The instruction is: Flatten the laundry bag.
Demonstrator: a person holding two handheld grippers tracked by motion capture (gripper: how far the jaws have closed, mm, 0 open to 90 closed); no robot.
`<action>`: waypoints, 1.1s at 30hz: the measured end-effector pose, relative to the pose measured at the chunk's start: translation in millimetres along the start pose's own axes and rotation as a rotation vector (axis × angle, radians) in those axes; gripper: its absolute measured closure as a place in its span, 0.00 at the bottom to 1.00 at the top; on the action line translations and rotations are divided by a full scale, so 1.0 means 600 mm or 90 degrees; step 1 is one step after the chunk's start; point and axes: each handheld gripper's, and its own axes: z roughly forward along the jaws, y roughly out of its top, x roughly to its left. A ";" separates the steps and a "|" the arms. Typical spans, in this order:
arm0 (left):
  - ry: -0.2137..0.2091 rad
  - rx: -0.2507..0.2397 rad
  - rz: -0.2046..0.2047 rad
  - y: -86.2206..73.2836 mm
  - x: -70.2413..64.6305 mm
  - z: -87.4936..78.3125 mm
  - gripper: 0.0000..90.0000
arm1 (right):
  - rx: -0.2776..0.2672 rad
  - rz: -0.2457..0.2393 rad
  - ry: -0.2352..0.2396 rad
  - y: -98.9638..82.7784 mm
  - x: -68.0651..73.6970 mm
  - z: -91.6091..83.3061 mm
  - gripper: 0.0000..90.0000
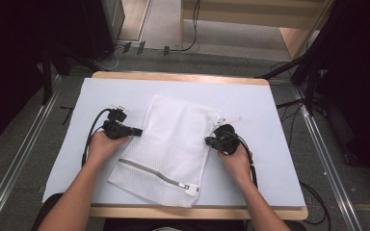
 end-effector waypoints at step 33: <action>0.032 -0.057 -0.061 -0.017 0.026 -0.026 1.00 | -0.014 0.003 0.025 0.115 -0.067 0.055 0.99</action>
